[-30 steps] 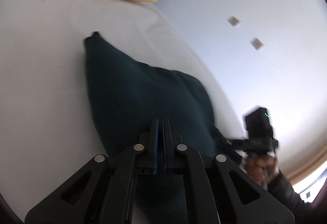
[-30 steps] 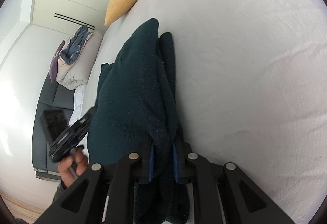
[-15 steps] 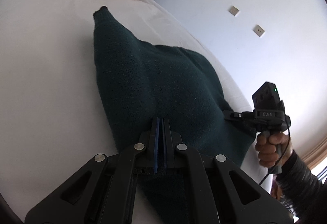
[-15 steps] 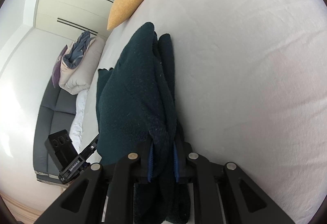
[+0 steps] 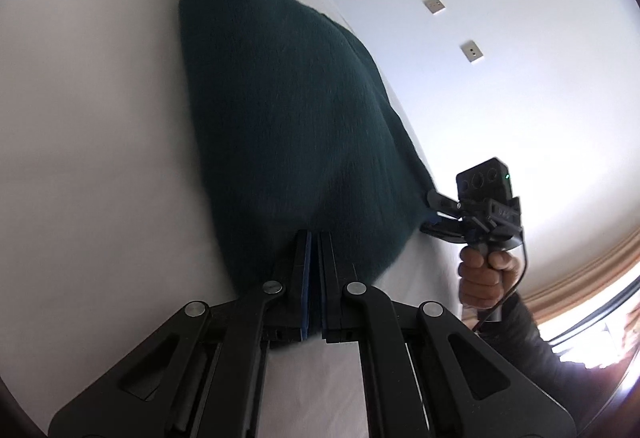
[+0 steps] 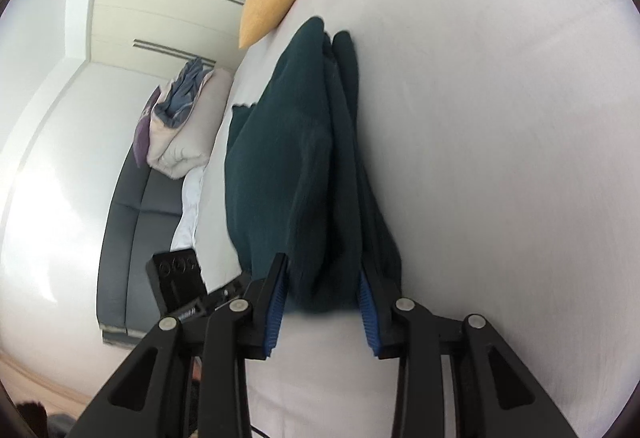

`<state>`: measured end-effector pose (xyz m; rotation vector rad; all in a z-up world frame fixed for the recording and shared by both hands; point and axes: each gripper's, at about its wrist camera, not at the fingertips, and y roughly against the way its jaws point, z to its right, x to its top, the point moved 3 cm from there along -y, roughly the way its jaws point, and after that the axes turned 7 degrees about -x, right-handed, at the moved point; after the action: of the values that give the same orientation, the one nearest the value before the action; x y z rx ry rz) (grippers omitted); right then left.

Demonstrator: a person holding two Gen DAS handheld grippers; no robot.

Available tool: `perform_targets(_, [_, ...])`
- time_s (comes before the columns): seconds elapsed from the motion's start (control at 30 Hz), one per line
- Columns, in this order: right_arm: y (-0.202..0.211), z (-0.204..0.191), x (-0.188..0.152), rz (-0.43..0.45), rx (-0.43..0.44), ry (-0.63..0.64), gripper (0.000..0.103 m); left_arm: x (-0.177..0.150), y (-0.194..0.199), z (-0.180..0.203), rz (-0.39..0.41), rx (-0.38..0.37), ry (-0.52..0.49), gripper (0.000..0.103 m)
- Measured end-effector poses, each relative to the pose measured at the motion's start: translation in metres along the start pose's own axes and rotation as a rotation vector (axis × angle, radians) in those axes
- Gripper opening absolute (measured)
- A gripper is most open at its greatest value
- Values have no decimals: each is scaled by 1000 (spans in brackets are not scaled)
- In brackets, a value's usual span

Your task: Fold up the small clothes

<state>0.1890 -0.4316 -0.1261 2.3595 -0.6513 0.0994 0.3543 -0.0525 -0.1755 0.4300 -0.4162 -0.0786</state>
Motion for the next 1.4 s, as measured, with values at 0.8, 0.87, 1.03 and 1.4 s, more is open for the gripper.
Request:
perform_targets(0.8, [-40, -25, 98, -10, -103, -14, 78, 131, -18, -39, 125, 128, 172, 99])
perform_targets(0.87, [-46, -28, 99, -23, -104, 5, 68, 136, -31, -43, 107, 156, 176, 87])
perform_targets(1.03, [-60, -26, 92, -79, -178, 50, 43, 142, -47, -44, 62, 196, 180, 54])
perform_targets(1.4, [-39, -79, 78, 14, -398, 177, 24, 146, -54, -2, 54, 398, 54, 35])
